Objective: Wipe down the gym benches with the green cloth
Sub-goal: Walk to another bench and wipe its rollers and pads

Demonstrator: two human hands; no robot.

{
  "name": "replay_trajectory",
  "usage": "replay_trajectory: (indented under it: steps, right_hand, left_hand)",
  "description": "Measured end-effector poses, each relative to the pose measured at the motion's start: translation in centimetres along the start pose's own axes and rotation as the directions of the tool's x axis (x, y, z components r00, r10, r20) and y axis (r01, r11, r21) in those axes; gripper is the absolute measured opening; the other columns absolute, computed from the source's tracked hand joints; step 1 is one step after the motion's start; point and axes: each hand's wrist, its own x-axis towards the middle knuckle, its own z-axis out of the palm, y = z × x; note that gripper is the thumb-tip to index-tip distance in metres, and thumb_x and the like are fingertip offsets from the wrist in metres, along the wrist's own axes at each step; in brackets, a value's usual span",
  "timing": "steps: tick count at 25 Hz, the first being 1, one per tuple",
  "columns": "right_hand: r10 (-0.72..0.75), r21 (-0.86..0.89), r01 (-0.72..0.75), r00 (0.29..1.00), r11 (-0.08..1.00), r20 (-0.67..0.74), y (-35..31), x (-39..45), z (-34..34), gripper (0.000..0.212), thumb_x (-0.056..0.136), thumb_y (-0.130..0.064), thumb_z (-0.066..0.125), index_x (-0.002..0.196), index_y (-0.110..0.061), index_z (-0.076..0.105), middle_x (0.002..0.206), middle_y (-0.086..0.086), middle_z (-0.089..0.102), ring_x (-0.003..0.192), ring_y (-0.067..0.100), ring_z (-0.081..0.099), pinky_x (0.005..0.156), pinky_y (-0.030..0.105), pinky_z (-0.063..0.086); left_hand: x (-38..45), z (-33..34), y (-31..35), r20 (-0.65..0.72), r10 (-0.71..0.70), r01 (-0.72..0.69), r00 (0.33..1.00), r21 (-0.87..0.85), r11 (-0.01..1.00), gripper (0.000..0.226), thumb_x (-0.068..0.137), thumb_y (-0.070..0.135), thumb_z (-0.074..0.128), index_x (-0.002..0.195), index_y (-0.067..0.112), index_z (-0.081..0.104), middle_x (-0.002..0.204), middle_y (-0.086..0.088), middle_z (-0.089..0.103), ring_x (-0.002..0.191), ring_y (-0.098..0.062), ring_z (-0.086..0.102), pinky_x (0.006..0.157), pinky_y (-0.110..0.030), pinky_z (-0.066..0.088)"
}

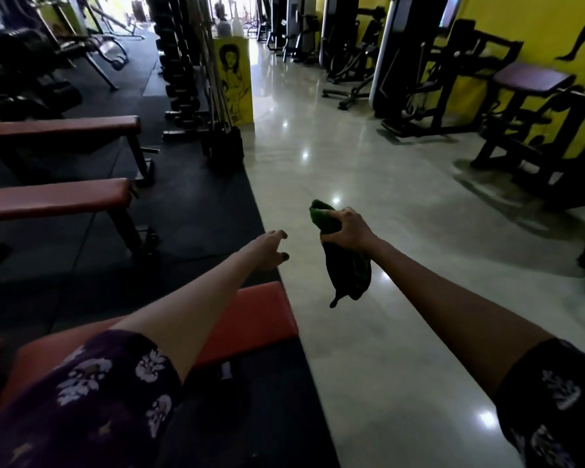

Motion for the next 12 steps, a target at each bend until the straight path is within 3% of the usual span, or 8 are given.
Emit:
replay_trajectory:
  steps: [5,12]
  right_hand:
    - [-0.073,0.020,0.073,0.997,0.997,0.012,4.1,5.7,-1.9,0.066,0.082,-0.022,0.067,0.142,-0.022,0.041,0.123,0.016,0.043,0.115,0.030,0.046,0.091,0.025,0.036]
    - [-0.115,-0.012,0.116,0.993,0.993,0.026,10.3,18.5,-8.4,0.066,0.082,-0.022,0.067,0.143,-0.025,0.041,0.120,0.015,0.043,0.114,0.030,0.047,0.093,0.028,0.038]
  left_hand:
    - [8.0,0.4,1.6,0.039,-0.014,0.012,0.999,0.053,0.999,0.061,0.092,0.024,0.059,0.143,0.010,0.030,0.148,-0.010,0.034,0.131,-0.029,0.041,0.107,-0.039,0.035]
    - [23.5,-2.2,5.5,-0.061,-0.001,-0.003,0.998,-0.076,0.997,0.056,0.094,0.021,0.056,0.141,0.004,0.032,0.145,-0.015,0.037,0.129,-0.028,0.042,0.107,-0.035,0.033]
